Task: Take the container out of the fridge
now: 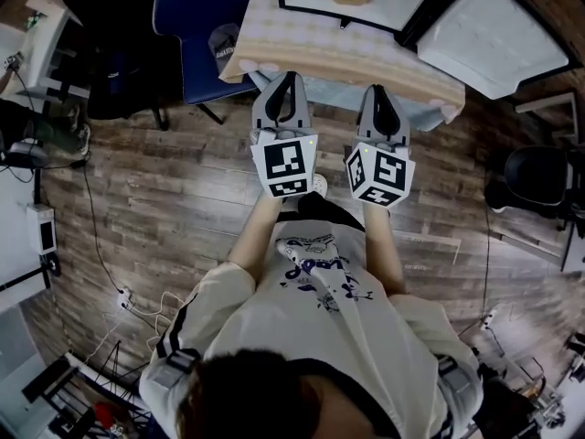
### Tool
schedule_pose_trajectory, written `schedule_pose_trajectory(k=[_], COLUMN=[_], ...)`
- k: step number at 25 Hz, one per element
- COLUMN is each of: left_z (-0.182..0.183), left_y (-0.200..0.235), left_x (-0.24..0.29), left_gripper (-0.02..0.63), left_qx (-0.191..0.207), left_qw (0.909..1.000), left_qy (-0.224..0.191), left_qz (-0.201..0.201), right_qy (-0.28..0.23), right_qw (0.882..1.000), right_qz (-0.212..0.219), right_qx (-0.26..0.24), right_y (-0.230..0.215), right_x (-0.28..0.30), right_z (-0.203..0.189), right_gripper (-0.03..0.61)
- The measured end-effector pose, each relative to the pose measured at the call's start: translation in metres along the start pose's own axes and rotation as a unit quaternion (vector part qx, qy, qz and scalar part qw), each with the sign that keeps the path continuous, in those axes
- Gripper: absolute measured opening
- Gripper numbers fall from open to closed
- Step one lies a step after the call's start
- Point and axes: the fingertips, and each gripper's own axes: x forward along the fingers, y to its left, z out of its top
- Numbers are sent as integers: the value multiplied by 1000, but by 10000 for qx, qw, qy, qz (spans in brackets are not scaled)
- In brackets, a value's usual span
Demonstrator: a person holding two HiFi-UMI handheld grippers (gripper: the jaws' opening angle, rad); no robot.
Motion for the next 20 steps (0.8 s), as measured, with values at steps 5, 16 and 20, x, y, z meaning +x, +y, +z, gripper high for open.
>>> schedule_pose_trajectory(k=[5, 16, 20], left_z=[-3, -13, -19], left_y=[-6, -4, 4], left_x=[46, 117, 150], left_gripper=[18, 18, 18], left_qx=[-130, -449, -568], left_qw=[9998, 9982, 9972], left_qy=[100, 386, 479], left_qz=[99, 40, 82], right_qy=[39, 252, 290], right_qw=[10000, 9995, 9992], right_qz=[5, -67, -166], right_qx=[6, 173, 202], right_y=[-26, -47, -55], right_x=[38, 98, 126], right_z=[2, -6, -9], right_gripper=[43, 43, 43])
